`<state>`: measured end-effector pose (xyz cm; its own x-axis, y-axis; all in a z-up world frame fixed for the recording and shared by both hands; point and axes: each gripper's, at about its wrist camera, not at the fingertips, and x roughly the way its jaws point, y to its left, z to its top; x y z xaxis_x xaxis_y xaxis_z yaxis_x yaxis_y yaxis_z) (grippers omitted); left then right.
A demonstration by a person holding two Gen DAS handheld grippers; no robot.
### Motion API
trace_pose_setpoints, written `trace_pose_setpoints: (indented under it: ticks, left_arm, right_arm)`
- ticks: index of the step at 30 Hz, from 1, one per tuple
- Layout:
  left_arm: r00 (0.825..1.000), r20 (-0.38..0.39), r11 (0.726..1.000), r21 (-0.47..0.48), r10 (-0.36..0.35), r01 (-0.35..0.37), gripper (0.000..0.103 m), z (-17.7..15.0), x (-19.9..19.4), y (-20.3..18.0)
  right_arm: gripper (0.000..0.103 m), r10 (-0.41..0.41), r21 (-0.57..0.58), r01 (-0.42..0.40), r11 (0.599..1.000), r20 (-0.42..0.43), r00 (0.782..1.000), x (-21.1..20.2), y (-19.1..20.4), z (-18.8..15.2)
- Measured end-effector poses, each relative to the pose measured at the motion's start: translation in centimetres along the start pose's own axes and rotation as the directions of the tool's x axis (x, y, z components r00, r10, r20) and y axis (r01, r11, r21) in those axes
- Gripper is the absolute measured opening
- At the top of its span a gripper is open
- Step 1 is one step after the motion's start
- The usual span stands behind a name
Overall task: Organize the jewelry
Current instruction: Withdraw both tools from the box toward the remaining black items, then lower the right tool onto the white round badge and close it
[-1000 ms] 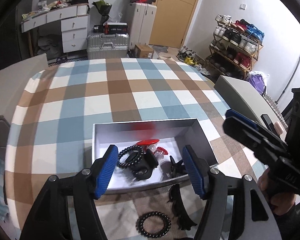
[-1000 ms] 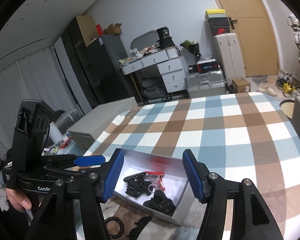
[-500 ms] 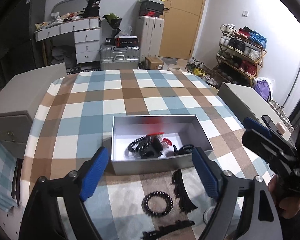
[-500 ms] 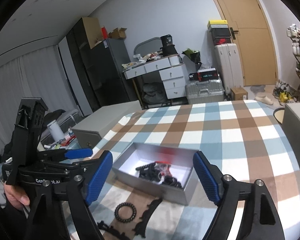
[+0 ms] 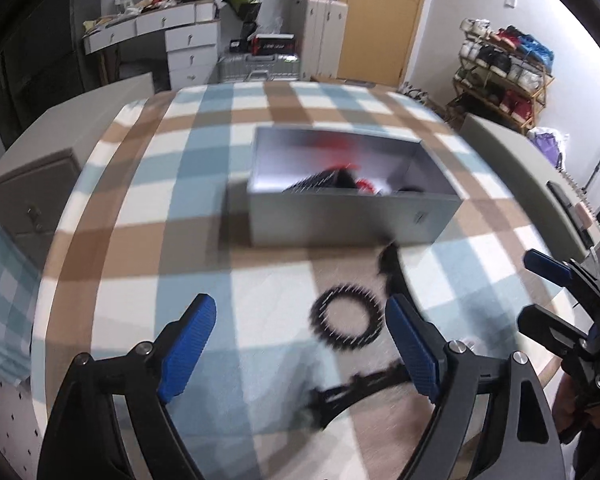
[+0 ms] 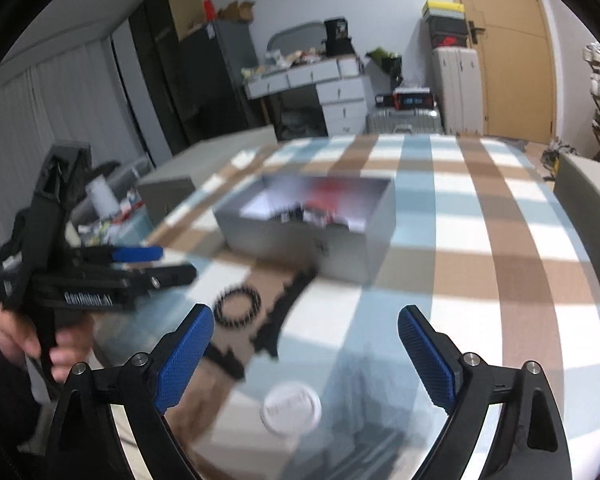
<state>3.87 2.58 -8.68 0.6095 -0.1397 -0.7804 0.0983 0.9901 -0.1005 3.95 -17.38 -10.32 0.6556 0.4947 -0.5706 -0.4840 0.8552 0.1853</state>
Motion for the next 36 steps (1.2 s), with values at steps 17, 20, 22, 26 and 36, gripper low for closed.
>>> trace_pose_setpoints:
  ticks: [17,20,22,26,36]
  left_arm:
    - [0.998,-0.054,1.0,-0.026,0.016,-0.017,0.084,-3.8,-0.2,0.6]
    - [0.998,-0.054,0.999,-0.028,0.019,-0.021,0.084,-3.5,-0.1,0.7]
    - [0.998,-0.056,0.999,-0.038,0.02,-0.022,0.084,-3.2,-0.1,0.9]
    - [0.998,-0.049,0.998,-0.045,0.033,-0.035,0.084,-3.0,-0.4,1.1]
    - [0.996,-0.088,0.998,-0.06,0.03,-0.035,0.084,-2.2,0.2,1.5]
  right_arm:
    - [0.08,-0.04,-0.113,0.025,0.993,-0.13,0.991,2.1,1.8,-4.9]
    - [0.074,-0.072,-0.145,0.053,0.988,-0.126,0.989,2.4,2.1,-4.9]
    - [0.07,-0.095,-0.174,0.074,0.982,-0.118,0.988,2.4,2.5,-5.2]
    - [0.059,-0.121,-0.22,0.097,0.971,-0.099,0.988,2.3,3.1,-5.6]
    - [0.041,-0.097,-0.224,0.078,0.972,-0.076,0.992,1.7,3.3,-6.0]
